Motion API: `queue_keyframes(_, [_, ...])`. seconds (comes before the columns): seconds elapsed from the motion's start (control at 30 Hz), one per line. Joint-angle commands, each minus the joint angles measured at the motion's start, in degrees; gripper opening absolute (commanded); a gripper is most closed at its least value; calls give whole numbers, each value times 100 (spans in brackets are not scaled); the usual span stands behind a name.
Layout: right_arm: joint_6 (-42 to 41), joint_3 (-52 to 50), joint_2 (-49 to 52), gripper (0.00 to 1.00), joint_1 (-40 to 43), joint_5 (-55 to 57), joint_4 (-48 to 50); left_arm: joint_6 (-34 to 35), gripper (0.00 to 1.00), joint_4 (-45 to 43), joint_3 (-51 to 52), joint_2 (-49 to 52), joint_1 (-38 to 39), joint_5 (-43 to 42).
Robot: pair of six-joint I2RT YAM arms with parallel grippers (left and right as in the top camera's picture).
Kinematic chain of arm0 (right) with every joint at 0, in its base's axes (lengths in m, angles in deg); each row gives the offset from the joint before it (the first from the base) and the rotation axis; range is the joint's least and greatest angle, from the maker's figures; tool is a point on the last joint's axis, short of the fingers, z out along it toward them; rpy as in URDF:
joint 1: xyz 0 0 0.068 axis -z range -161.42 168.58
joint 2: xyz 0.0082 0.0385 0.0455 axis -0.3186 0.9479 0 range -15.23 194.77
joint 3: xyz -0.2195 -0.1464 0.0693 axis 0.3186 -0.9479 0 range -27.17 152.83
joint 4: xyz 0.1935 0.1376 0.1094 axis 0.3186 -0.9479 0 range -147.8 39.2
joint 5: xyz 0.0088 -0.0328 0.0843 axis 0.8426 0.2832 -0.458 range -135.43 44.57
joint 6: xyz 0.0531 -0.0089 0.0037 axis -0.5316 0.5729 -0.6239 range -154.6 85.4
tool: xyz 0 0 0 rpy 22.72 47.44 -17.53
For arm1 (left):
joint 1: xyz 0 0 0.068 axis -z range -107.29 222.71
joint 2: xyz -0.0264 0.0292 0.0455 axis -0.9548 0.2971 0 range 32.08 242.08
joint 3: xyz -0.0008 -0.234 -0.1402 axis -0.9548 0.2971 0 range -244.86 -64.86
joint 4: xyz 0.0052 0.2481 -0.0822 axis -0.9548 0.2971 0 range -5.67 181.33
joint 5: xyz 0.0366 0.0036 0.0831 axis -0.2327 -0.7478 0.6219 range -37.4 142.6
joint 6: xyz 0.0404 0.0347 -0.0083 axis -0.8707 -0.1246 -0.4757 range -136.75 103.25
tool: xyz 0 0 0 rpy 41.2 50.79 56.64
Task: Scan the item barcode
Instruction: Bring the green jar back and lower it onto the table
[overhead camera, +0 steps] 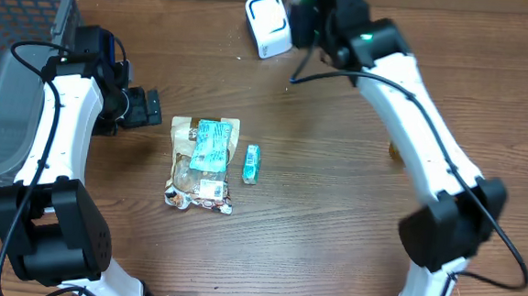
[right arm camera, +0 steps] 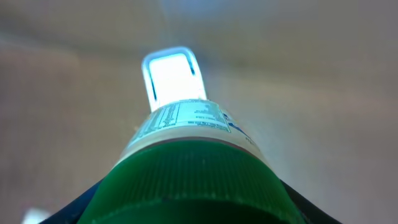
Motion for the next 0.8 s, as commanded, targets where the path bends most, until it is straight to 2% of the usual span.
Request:
queue_keyframes(0.0, [-774,35,-177,9,225,-9,-940,-42,100,-4,-125,81,-24,-44])
queue_keyframes(0.13, [-861,-92,-68,13,461,-195,-2747,-44,99,-4,-125,81,-24,-44])
queue_keyframes(0.23, [-859,-466,-28,13,564,-398,-3342,-42,99,-4,-125,81,-24,-44])
queue_keyframes(0.33, [-859,-1080,-28,13,588,-435,-3340,-42,100,-4,-125,81,-24,-44])
queue_keyframes(0.4, [-859,-1521,-28,16,588,-437,-3143,-44,100,-4,-125,81,-24,-44])
queue_keyframes(0.67, [-859,-2903,-28,16,588,-435,-2188,-44,100,-4,-125,81,-24,-44])
queue_keyframes(0.77, [-859,-3206,-28,24,588,-435,-1978,-44,100,-4,-125,81,-24,-44])
